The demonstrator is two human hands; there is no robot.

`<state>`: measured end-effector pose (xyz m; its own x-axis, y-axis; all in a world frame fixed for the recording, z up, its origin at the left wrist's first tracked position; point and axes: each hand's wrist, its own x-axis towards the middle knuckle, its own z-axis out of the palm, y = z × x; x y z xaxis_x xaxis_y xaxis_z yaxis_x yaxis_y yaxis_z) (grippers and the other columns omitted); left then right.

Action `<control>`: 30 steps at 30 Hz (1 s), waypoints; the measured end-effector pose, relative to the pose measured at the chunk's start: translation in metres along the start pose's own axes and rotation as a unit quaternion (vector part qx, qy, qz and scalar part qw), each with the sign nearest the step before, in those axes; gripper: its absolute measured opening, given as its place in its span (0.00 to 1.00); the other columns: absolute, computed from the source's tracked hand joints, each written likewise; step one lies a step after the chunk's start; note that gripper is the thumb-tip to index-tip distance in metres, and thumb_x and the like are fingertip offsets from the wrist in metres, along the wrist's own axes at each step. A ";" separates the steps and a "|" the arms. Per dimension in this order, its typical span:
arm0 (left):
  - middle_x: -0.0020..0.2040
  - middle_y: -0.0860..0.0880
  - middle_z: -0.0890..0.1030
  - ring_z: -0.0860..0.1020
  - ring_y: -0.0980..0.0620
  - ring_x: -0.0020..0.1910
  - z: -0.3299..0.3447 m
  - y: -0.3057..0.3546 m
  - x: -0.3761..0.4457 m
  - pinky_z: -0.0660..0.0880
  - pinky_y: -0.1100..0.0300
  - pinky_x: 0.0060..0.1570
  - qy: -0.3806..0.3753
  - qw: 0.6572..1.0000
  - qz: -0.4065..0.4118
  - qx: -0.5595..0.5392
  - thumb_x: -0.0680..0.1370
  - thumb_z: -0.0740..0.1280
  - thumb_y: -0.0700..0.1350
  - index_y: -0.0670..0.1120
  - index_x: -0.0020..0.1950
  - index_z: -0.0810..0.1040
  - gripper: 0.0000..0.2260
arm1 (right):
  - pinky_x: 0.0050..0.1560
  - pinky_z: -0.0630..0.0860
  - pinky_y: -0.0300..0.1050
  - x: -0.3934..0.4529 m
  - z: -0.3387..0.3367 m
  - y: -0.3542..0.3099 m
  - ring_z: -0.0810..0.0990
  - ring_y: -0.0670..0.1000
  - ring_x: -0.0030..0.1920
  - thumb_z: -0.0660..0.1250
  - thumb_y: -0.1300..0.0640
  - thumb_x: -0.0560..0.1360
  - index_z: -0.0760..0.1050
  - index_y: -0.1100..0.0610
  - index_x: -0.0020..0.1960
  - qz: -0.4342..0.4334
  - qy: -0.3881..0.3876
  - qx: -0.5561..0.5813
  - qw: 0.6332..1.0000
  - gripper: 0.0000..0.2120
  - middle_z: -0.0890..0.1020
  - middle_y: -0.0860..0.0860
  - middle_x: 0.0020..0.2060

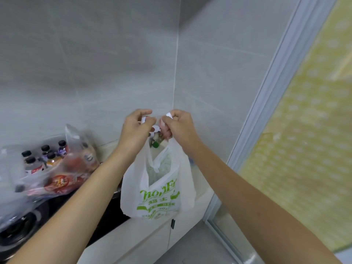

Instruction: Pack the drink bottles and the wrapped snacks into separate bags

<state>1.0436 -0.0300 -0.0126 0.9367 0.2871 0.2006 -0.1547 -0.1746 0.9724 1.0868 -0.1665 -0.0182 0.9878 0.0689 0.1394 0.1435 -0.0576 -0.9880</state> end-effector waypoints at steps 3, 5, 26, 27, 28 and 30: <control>0.54 0.47 0.81 0.83 0.56 0.38 0.013 -0.016 0.030 0.79 0.52 0.48 0.013 1.000 -0.013 0.005 0.80 0.68 0.41 0.47 0.61 0.81 0.11 | 0.32 0.70 0.48 0.033 -0.003 0.015 0.72 0.53 0.28 0.68 0.63 0.75 0.71 0.73 0.43 0.012 0.008 -0.013 1.000 0.13 0.75 0.60 0.30; 0.55 0.46 0.81 0.83 0.58 0.36 0.020 -0.025 0.049 0.79 0.53 0.47 0.022 0.999 -0.019 0.014 0.80 0.68 0.41 0.46 0.61 0.81 0.10 | 0.32 0.71 0.47 0.055 -0.001 0.024 0.73 0.52 0.27 0.68 0.62 0.75 0.71 0.73 0.43 0.019 0.000 -0.021 1.000 0.13 0.75 0.60 0.30; 0.64 0.52 0.78 0.83 0.47 0.53 0.075 -0.054 0.094 0.77 0.55 0.58 0.116 0.983 -0.070 0.121 0.75 0.67 0.48 0.56 0.61 0.80 0.14 | 0.47 0.83 0.55 0.156 -0.033 0.087 0.84 0.48 0.35 0.65 0.61 0.75 0.75 0.59 0.39 0.000 -0.158 -0.086 0.984 0.06 0.85 0.53 0.34; 0.65 0.51 0.78 0.82 0.49 0.55 0.078 -0.055 0.092 0.77 0.56 0.59 0.124 0.983 -0.072 0.112 0.77 0.67 0.47 0.55 0.62 0.80 0.14 | 0.49 0.83 0.56 0.159 -0.036 0.092 0.85 0.50 0.38 0.66 0.59 0.73 0.77 0.57 0.39 -0.003 -0.169 -0.097 0.981 0.05 0.86 0.51 0.34; 0.65 0.51 0.78 0.81 0.52 0.55 0.082 -0.055 0.088 0.76 0.59 0.57 0.131 0.982 -0.077 0.113 0.79 0.67 0.44 0.54 0.64 0.80 0.14 | 0.51 0.83 0.57 0.157 -0.039 0.093 0.86 0.51 0.40 0.67 0.58 0.72 0.78 0.55 0.39 -0.005 -0.177 -0.119 0.977 0.04 0.86 0.50 0.35; 0.66 0.52 0.77 0.79 0.59 0.55 0.086 -0.056 0.077 0.73 0.69 0.49 0.159 0.977 -0.079 0.115 0.81 0.66 0.42 0.51 0.68 0.79 0.16 | 0.53 0.81 0.56 0.156 -0.047 0.098 0.85 0.53 0.45 0.69 0.57 0.72 0.80 0.54 0.43 -0.012 -0.192 -0.147 0.970 0.02 0.86 0.50 0.38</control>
<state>1.1512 -0.0797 -0.0616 0.7921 0.6001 0.1117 0.0937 -0.3004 0.9492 1.2583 -0.2086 -0.0903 0.8966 0.4369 0.0718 0.2332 -0.3282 -0.9154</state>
